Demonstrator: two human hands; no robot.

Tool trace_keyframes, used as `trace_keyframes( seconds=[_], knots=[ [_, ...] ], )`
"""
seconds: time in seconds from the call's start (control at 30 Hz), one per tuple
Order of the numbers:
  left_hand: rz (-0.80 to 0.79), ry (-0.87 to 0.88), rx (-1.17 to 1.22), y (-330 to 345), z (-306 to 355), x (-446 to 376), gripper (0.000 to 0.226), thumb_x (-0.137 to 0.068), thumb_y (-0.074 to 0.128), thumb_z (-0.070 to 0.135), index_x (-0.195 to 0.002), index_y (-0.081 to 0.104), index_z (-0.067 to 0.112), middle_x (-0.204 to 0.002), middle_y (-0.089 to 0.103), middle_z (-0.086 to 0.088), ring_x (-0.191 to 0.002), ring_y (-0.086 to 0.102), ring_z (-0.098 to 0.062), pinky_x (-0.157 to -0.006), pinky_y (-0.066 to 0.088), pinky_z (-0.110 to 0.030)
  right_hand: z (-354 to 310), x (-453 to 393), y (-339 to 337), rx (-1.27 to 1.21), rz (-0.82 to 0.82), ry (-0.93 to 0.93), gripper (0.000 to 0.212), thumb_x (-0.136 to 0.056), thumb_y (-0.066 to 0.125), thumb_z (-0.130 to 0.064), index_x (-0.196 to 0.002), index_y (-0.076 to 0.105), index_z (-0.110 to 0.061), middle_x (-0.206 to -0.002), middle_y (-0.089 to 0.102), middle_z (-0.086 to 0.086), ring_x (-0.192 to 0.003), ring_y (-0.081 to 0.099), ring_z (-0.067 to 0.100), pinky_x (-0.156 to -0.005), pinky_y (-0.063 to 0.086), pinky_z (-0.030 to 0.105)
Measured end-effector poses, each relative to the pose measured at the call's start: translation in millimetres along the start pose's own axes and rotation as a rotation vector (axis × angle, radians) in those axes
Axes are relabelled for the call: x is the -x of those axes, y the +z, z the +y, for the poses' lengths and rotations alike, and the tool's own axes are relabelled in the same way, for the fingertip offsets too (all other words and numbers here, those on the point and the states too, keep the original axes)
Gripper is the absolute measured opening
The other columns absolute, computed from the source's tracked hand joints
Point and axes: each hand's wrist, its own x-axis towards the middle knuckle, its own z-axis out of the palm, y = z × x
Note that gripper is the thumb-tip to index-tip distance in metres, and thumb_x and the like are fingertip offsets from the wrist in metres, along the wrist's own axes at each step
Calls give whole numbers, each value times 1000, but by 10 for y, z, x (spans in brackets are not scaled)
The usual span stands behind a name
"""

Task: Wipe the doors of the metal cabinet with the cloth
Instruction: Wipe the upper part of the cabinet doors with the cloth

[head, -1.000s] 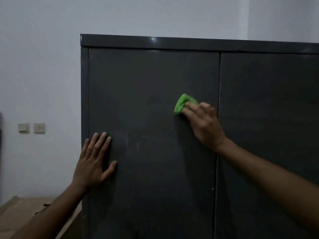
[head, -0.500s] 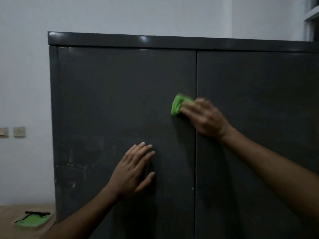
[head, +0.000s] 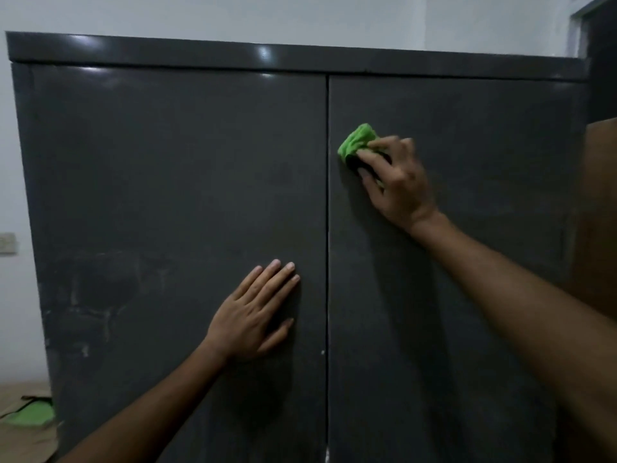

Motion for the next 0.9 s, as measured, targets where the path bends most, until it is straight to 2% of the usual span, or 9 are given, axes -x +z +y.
trace_keyframes(
  seconds=[0.07, 0.1, 0.23, 0.3, 0.43, 0.63, 0.8, 0.83, 0.9],
  knots=[
    [-2, -8, -3, -8, 9, 0, 76, -99, 43, 54, -160, 20, 14, -169, 15, -7, -156, 14, -26, -128, 8, -43, -229, 156, 94, -40, 30, 161, 27, -96, 59, -20, -119, 68, -8, -118, 61, 19, -97, 54, 40, -84, 48, 49],
    [3, -12, -1, -11, 11, -6, 76, -99, 43, 53, -160, 21, 14, -169, 16, -7, -156, 15, -27, -127, 9, -43, -350, 287, 118, -65, -5, 73, 27, -95, 60, -19, -119, 68, -9, -118, 62, 19, -97, 55, 41, -84, 49, 49],
    [19, -14, -18, 7, 26, -14, 75, -99, 42, 53, -160, 23, 13, -168, 18, -8, -155, 18, -28, -127, 9, -43, -135, 525, -12, -79, -241, -616, 26, -94, 63, -15, -118, 71, -13, -119, 67, 14, -94, 63, 37, -85, 53, 44],
    [13, -20, -44, 16, 30, -16, 75, -99, 42, 54, -159, 23, 13, -168, 18, -8, -155, 18, -28, -127, 9, -43, 203, 331, -40, -53, -107, -439, 24, -96, 60, -16, -117, 70, -12, -116, 66, 16, -94, 60, 38, -85, 52, 46],
    [8, -37, -63, -16, 77, -33, 75, -98, 43, 53, -158, 26, 12, -167, 20, -10, -155, 18, -28, -127, 10, -44, 331, 247, -33, -56, 107, 236, 24, -97, 57, -18, -117, 68, -12, -116, 62, 16, -96, 54, 40, -86, 47, 45],
    [13, -50, -76, -44, 109, -63, 76, -95, 46, 52, -156, 30, 10, -164, 27, -12, -154, 20, -29, -127, 13, -45, 386, 561, -121, -75, -195, -649, 25, -94, 64, -14, -118, 70, -11, -119, 67, 15, -94, 63, 38, -85, 53, 45],
    [29, -61, -83, -35, 128, -67, 76, -94, 47, 52, -155, 31, 9, -163, 29, -12, -154, 20, -30, -126, 15, -46, 645, 333, -170, -49, 102, 161, 24, -99, 56, -18, -117, 69, -11, -116, 63, 17, -96, 55, 40, -85, 48, 44],
    [33, -58, -89, -39, 130, -68, 76, -94, 47, 51, -155, 32, 8, -163, 30, -13, -154, 20, -30, -126, 14, -46, 538, 426, -138, -52, 99, 198, 24, -98, 57, -17, -117, 69, -10, -116, 63, 17, -96, 55, 41, -86, 48, 44],
    [32, -51, -102, -41, 123, -70, 76, -94, 47, 51, -154, 33, 7, -161, 31, -14, -154, 20, -30, -127, 13, -46, 390, 695, -118, -77, -7, -116, 24, -97, 58, -15, -117, 71, -10, -117, 66, 17, -94, 59, 42, -86, 50, 47]
  ],
)
